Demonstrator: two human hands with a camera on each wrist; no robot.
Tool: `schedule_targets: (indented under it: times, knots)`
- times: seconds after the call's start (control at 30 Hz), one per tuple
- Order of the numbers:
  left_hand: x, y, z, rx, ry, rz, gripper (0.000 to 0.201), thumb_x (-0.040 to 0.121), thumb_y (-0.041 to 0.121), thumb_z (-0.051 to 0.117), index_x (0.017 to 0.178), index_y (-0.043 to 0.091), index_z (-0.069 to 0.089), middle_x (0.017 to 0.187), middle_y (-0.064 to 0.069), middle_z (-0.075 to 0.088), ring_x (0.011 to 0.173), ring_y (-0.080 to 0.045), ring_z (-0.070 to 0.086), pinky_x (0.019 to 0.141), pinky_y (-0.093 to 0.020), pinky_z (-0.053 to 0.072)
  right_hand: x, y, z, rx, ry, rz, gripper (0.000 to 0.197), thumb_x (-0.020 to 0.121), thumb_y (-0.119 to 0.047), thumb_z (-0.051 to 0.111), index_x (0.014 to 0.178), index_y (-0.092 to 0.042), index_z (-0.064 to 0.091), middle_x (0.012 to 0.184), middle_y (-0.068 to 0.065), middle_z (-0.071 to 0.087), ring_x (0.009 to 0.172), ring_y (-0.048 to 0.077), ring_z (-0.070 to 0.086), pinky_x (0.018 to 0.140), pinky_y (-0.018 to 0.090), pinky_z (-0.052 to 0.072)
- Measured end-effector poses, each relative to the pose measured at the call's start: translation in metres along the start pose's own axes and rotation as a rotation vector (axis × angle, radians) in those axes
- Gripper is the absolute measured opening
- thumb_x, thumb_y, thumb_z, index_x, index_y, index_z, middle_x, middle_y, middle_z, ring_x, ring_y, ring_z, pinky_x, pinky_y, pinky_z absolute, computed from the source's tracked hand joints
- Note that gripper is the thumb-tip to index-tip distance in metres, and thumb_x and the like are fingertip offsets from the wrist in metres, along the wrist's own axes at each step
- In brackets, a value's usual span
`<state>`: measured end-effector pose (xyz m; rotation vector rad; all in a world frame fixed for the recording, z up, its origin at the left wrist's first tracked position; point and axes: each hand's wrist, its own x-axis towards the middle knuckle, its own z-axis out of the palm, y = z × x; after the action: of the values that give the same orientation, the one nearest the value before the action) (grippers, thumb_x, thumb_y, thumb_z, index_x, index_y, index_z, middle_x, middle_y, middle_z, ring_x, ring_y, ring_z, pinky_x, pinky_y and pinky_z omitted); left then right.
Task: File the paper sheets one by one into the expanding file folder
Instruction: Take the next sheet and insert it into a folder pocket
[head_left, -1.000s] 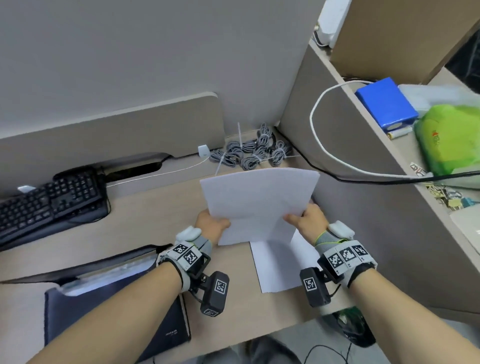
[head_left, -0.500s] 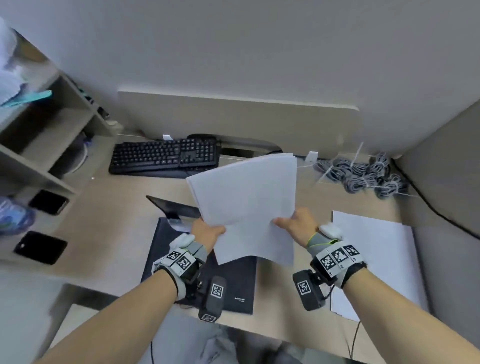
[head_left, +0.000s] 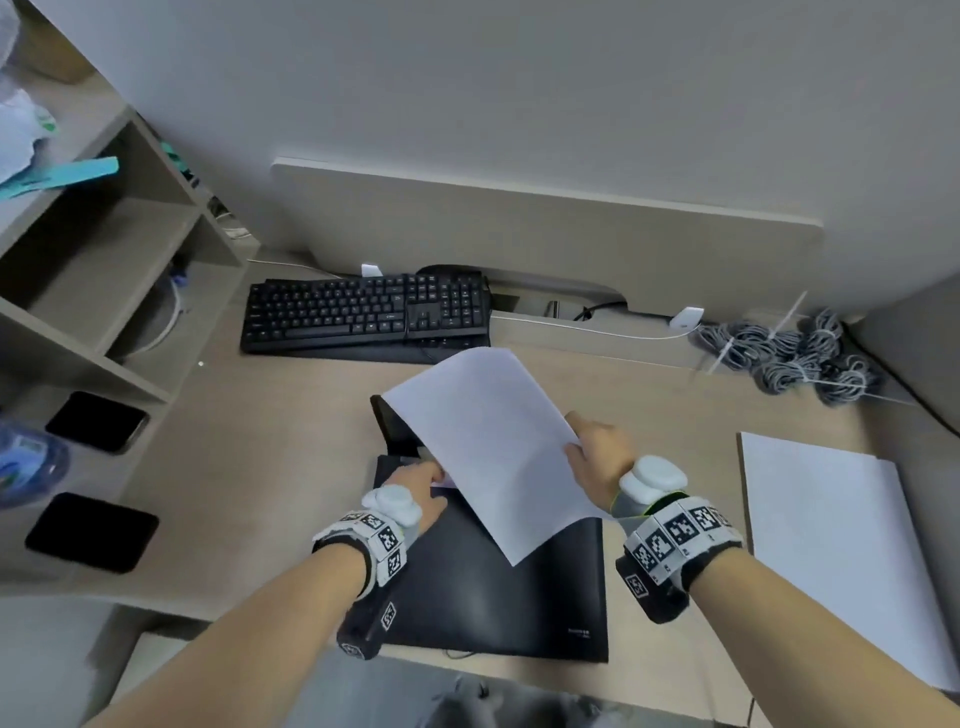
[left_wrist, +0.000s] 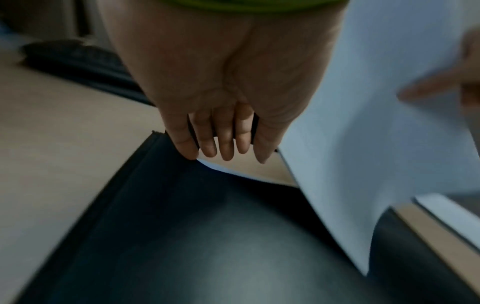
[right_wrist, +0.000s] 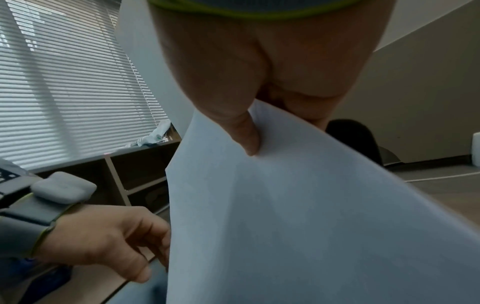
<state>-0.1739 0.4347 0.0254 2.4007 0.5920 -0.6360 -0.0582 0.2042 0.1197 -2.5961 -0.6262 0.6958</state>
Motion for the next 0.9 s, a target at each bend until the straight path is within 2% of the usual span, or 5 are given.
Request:
schedule_targets:
  times: [0.13,0.27,0.4,0.7,0.9]
  knots:
    - [0.013,-0.007,0.002,0.355,-0.148,0.118,0.042,0.09,0.027,0.055,0.128,0.015,0.047,0.131,-0.006,0.054,0.119,-0.024,0.051,0.096,-0.038,0.048,0.015,-0.009,0.0,-0.027,0.009,0.096,0.018,0.089,-0.002,0.041,0.1,-0.017,0.037,0.066,0.0,0.045,0.063,0.028,0.046,0.051,0.029,0.033]
    - [0.019,-0.013,0.013,0.493,-0.149,0.19,0.047,0.091,0.031,0.055,0.134,0.016,0.041,0.141,-0.005,0.042,0.129,-0.026,0.038,0.098,-0.038,0.044,0.028,-0.011,-0.003,-0.029,-0.003,0.128,0.029,0.089,0.0,0.04,0.114,-0.013,0.046,0.082,0.009,0.061,0.077,0.034,0.06,0.065,0.036,0.05]
    - [0.016,-0.015,0.018,0.547,-0.076,0.212,0.047,0.09,0.035,0.057,0.131,0.017,0.041,0.138,-0.004,0.042,0.127,-0.025,0.039,0.094,-0.037,0.043,0.032,-0.017,-0.004,-0.085,-0.057,0.115,0.025,0.091,0.0,0.04,0.111,-0.003,0.054,0.098,0.017,0.065,0.092,0.036,0.061,0.074,0.036,0.05]
    - [-0.014,0.009,-0.015,0.599,0.022,0.247,0.043,0.09,0.036,0.06,0.124,0.016,0.042,0.129,-0.005,0.051,0.115,-0.025,0.051,0.092,-0.035,0.041,0.025,-0.029,-0.045,-0.081,0.062,0.053,0.021,0.093,-0.005,0.041,0.107,-0.004,0.057,0.093,0.017,0.064,0.091,0.037,0.059,0.075,0.038,0.047]
    - [-0.039,0.048,-0.067,0.546,0.221,0.197,0.08,0.085,0.034,0.067,0.145,0.019,0.015,0.11,-0.006,0.063,0.09,-0.025,0.063,0.075,-0.034,0.052,0.007,-0.052,-0.115,-0.067,0.215,-0.052,0.012,0.09,-0.01,0.045,0.079,-0.014,0.049,0.079,0.009,0.055,0.079,0.034,0.054,0.065,0.032,0.037]
